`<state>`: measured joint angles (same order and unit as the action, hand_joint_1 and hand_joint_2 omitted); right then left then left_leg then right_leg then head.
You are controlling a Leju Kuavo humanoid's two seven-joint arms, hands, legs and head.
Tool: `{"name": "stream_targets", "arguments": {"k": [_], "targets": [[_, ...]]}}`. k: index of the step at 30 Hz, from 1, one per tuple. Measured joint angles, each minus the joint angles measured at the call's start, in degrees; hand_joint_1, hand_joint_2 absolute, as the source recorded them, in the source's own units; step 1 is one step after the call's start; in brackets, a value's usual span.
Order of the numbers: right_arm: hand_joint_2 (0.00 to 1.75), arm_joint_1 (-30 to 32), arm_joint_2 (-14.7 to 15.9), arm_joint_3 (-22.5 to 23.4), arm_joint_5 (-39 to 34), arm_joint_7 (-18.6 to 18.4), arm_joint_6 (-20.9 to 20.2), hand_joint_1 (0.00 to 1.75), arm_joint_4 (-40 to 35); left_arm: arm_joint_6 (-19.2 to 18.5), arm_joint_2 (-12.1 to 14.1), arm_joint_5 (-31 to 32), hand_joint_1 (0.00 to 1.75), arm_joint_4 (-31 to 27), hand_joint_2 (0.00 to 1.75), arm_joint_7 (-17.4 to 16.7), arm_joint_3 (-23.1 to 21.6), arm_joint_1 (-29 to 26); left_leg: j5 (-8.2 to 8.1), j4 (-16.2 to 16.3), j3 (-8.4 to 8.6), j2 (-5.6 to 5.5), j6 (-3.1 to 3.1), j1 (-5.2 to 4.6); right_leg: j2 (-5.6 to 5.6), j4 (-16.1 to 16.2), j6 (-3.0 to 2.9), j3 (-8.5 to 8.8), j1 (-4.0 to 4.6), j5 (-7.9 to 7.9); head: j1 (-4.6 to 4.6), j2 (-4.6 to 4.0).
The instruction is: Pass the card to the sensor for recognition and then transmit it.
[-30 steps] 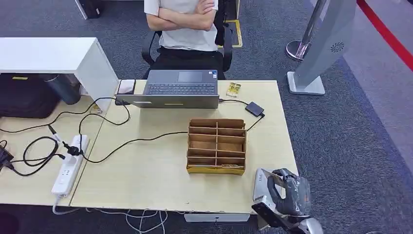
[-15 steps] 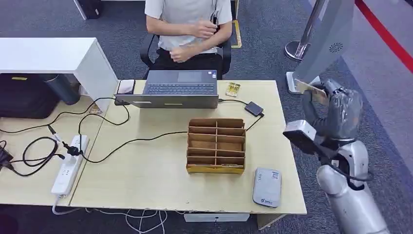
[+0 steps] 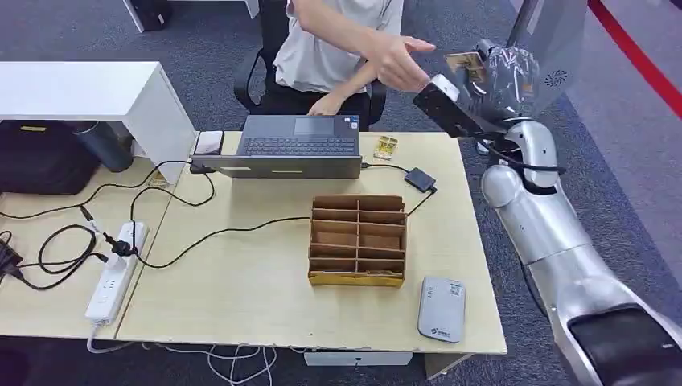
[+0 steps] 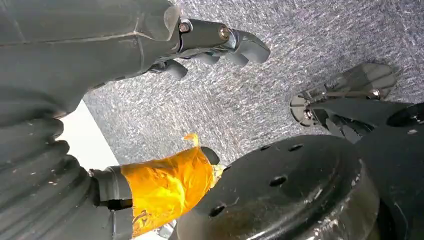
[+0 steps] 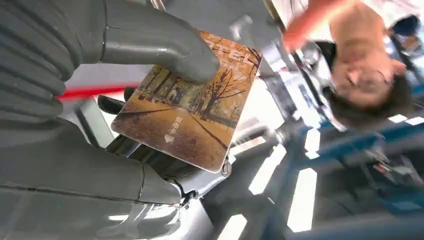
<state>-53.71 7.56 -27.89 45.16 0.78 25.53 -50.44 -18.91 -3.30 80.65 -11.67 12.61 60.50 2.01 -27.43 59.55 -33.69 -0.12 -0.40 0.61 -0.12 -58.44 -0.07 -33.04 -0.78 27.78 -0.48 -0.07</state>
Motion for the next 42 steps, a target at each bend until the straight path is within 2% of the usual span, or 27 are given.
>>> {"name": "stream_targets", "arguments": {"k": [7, 8, 11, 16, 22, 27, 34, 38, 42], "targets": [[1.75, -1.88, -1.99, -0.5, -2.17, 2.1, 1.38, 1.75, 7.64, -0.26, 0.04, -0.44, 0.0, 0.0, 1.75, -0.61, 0.0, -0.01, -0.01, 0.0, -0.02, 0.0, 0.0, 0.0, 0.0, 0.02, 0.0, -0.02, 0.0, 0.0, 0.0, 0.0], [1.75, -1.91, -2.23, -0.55, -2.89, 2.45, 1.36, 0.0, 8.14, -0.42, 0.04, -0.48, 0.0, 0.0, 1.75, -0.66, 0.0, -0.01, 0.0, 0.0, -0.03, -0.01, 0.0, 0.0, -0.02, 0.02, 0.0, -0.02, 0.0, 0.0, -0.02, 0.0], [1.75, -1.92, -2.99, -0.57, -5.01, 4.38, 1.4, 0.0, 8.84, -1.55, 0.04, 0.11, 0.0, 0.0, 1.75, -0.61, -0.02, -0.09, 0.0, 0.0, -0.09, -0.09, 0.0, 0.0, -0.08, 0.01, 0.0, -0.07, 0.0, 0.0, -0.02, 0.0], [1.75, -1.65, -4.11, -0.96, -5.31, 5.51, 2.25, 0.0, 7.9, -0.72, -0.02, -0.24, 0.0, 0.0, 1.75, -1.03, -0.2, -0.05, 0.0, 0.0, -0.09, -0.07, 0.0, 0.0, -0.06, 0.01, 0.0, -0.12, 0.0, 0.01, -0.02, 0.0], [1.75, 2.25, -3.78, -1.64, -4.27, 6.15, 3.98, 0.0, 0.94, -0.11, -0.02, -1.6, 0.0, 0.0, 1.75, -1.03, -0.17, -0.08, -0.01, -0.01, -0.08, -0.07, 0.0, 0.01, -0.06, 0.03, 0.0, -0.12, 0.01, 0.02, 0.0, 0.0], [1.75, 12.42, -1.55, -2.38, -0.87, 7.09, 6.56, 0.0, -12.83, 0.37, -0.22, -3.08, 0.0, 0.0, 1.75, -1.55, 0.37, -0.21, -0.03, -0.01, -0.09, -0.15, 0.01, 0.01, -0.16, 0.07, 0.02, -0.11, 0.01, 0.05, -0.02, 0.0], [1.75, 35.55, 4.37, -2.36, 8.58, 9.97, 11.71, 0.0, -35.9, 1.44, -1.16, -4.87, 0.0, 0.0, 1.75, -3.39, 2.62, -0.95, -0.28, -0.01, -0.12, -0.23, 0.15, -0.01, -0.26, 0.17, 0.09, -0.06, 0.03, 0.22, 0.0, 0.0], [1.75, 46.44, 6.93, -2.19, 13.14, 9.95, 13.53, 0.0, -44.56, 2.1, -1.53, -5.38, 0.0, 0.0, 1.75, -3.8, 3.5, -0.95, -0.38, -0.01, -0.13, -0.22, 0.24, -0.01, -0.27, 0.19, 0.1, -0.03, 0.03, 0.3, 0.0, 0.0], [1.75, 53.92, 8.11, -2.03, 18.01, 8.18, 13.6, 0.0, -48.75, 2.14, -1.68, -5.22, 0.0, 0.0, 1.75, -4.15, 4.2, -0.89, -0.43, -0.01, -0.1, -0.13, 0.17, 0.0, -0.2, 0.18, 0.09, -0.03, 0.02, 0.3, -0.02, 0.0]]}}
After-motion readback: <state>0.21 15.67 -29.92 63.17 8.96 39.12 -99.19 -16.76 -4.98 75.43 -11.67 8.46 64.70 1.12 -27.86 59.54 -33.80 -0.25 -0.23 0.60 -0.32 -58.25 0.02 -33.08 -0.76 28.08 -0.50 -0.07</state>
